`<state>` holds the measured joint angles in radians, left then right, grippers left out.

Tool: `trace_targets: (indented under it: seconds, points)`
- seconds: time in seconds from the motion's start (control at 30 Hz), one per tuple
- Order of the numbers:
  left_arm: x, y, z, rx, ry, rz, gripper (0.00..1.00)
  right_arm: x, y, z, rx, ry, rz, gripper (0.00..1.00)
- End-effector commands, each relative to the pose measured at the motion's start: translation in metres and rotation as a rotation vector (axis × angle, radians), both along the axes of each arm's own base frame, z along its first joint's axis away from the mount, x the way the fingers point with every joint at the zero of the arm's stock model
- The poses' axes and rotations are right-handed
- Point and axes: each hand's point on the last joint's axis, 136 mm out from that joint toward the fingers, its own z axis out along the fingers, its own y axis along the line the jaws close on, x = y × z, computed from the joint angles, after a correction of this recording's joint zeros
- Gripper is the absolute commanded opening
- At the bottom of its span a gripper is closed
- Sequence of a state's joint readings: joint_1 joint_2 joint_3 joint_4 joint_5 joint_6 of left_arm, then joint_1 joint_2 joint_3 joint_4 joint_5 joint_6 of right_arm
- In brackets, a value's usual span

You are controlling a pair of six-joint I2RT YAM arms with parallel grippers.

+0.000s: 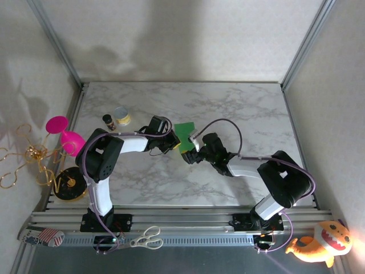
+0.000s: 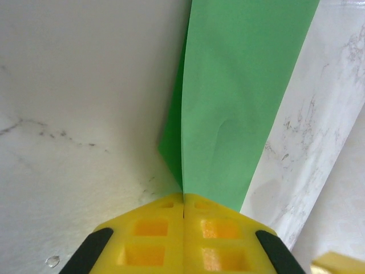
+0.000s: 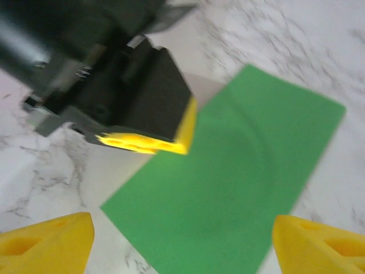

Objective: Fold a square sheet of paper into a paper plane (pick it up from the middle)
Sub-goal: Third fold the triangle at the center of the table.

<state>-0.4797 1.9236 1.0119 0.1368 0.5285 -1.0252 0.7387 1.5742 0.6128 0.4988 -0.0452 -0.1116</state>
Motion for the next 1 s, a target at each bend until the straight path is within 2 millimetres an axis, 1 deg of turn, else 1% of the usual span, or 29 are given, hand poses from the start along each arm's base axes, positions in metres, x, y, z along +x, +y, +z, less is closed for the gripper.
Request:
trace_targets:
  seconds: [0.0,0.23,0.33,0.43,0.5,0.57,0.7,0.8,0.93,0.97]
  points:
    - [0.004,-0.001,0.018,-0.029,-0.018,0.002,0.00,0.001,0.011,0.014,-0.059,-0.203,0.064,0.82]
    - [0.003,-0.001,0.020,-0.029,-0.019,0.000,0.00,-0.008,0.019,-0.010,-0.164,-0.268,0.126,0.80]
    - [0.003,-0.001,0.021,-0.028,-0.019,-0.001,0.00,-0.008,0.021,-0.018,-0.192,-0.279,0.139,0.78]
    - [0.003,-0.001,0.021,-0.027,-0.019,-0.002,0.00,-0.006,0.024,-0.021,-0.197,-0.285,0.138,0.75]
    - [0.003,-0.001,0.021,-0.026,-0.019,-0.003,0.00,0.000,0.025,-0.021,-0.201,-0.270,0.111,0.71]
    - [0.002,0.000,0.020,-0.021,-0.018,-0.003,0.00,-0.001,0.029,-0.024,-0.205,-0.242,0.128,0.66]
    - [0.002,-0.001,0.018,-0.023,-0.013,-0.006,0.00,0.002,0.030,-0.033,-0.232,-0.239,0.120,0.62]
    - [0.003,0.001,0.018,-0.015,-0.016,0.000,0.00,0.008,0.028,-0.032,-0.247,-0.246,0.089,0.59]
    - [0.003,0.002,0.017,-0.010,-0.017,0.007,0.00,0.009,0.026,-0.030,-0.237,-0.248,0.069,0.58]
    - [0.002,0.002,0.017,-0.011,-0.016,0.007,0.00,0.010,0.025,-0.030,-0.239,-0.248,0.064,0.56]
